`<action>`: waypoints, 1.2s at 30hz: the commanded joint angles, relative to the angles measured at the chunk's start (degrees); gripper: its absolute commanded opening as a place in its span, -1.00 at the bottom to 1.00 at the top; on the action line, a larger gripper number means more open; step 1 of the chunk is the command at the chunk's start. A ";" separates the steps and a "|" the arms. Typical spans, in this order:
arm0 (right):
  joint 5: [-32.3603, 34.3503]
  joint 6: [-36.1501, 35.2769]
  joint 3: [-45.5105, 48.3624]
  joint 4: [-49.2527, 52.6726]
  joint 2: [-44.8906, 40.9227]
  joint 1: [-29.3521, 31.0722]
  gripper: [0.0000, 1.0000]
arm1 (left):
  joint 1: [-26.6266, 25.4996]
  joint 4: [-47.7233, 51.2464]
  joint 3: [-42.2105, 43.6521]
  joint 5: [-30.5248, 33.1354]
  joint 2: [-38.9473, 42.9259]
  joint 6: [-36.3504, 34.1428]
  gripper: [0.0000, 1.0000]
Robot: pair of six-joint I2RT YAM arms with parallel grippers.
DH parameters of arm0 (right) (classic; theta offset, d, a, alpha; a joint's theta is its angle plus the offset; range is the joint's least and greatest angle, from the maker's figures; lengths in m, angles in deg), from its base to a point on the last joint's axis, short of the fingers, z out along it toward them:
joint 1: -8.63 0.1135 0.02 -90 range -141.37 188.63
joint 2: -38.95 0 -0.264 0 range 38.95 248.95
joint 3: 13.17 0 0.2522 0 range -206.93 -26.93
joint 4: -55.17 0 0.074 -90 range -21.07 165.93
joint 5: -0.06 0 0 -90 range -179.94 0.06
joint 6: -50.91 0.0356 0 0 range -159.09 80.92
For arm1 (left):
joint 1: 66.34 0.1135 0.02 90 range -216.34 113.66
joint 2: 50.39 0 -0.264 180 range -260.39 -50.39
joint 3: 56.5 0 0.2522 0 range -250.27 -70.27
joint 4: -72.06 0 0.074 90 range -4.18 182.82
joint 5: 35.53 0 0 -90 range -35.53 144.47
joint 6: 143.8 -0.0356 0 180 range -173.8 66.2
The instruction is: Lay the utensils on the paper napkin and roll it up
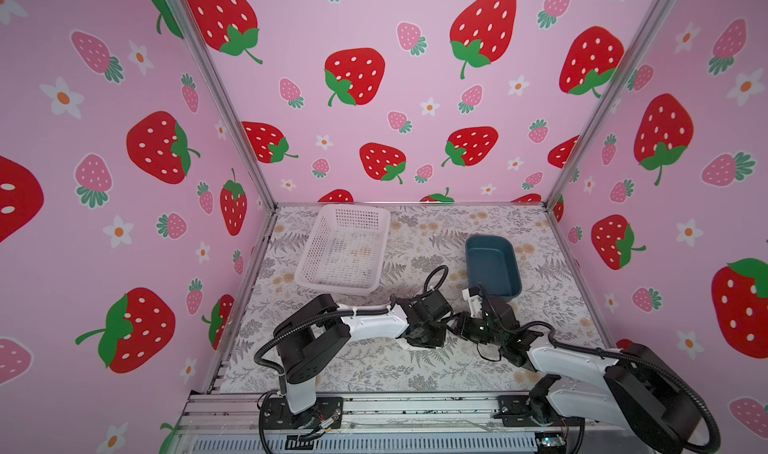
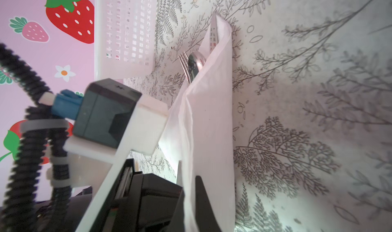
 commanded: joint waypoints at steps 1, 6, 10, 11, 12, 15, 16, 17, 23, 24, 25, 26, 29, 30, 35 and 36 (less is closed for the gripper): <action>2.00 1.36 -1.56 -1.34 2.03 1.61 -0.87 | -0.06 0.47 -0.67 1.26 1.97 0.93 -0.96; 2.85 1.80 -2.80 -1.91 4.45 3.05 -0.87 | -0.03 0.59 1.25 4.15 4.88 1.53 -0.95; 3.49 2.16 -2.90 -2.32 4.56 3.23 -0.87 | 0.11 0.29 3.80 4.70 7.91 2.07 -0.92; 3.63 2.17 -2.90 -2.31 4.53 3.25 -0.87 | 0.09 0.66 4.23 4.79 8.33 2.24 -0.92; 3.65 2.24 -2.93 -2.31 4.55 3.18 -0.87 | 0.09 1.08 4.75 4.79 8.82 2.49 -0.92; 3.66 2.39 -3.02 -2.40 4.55 3.25 -0.87 | 0.10 0.59 6.81 4.53 10.15 3.33 -0.92; 3.57 2.51 -2.92 -2.49 4.59 3.24 -0.87 | 0.14 0.43 7.35 4.53 10.40 3.65 -0.92; 3.50 2.52 -2.99 -2.56 4.58 3.18 -0.87 | 0.17 0.60 7.50 4.53 10.41 3.80 -0.92; 2.47 2.37 -3.47 -3.41 4.99 3.43 -0.86 | 1.64 2.40 7.36 5.67 8.62 4.10 -0.98; 2.34 2.19 -3.66 -3.21 5.14 3.51 -0.85 | 2.08 1.92 7.42 5.54 8.55 4.15 -0.98; 2.17 1.88 -3.98 -3.12 5.29 3.72 -0.85 | 2.49 1.63 7.51 5.50 8.36 3.96 -0.98; 2.15 1.47 -4.39 -2.79 5.58 3.98 -0.85 | 2.83 1.45 7.36 5.57 8.14 3.71 -0.97; 2.21 0.53 -5.88 -1.45 6.47 4.71 -0.84 | 3.75 1.44 6.66 5.38 7.03 2.89 -0.98; 2.32 0.42 -6.19 -1.35 6.83 4.91 -0.84 | 4.01 1.37 6.48 5.32 6.77 2.83 -0.98; 2.78 0.11 -7.02 -1.30 8.24 6.07 -0.83 | 5.04 0.75 6.37 5.06 5.90 2.71 -0.98; 2.78 -0.08 -7.12 -1.17 8.54 6.28 -0.83 | 5.17 0.50 6.44 4.85 5.89 2.68 -0.98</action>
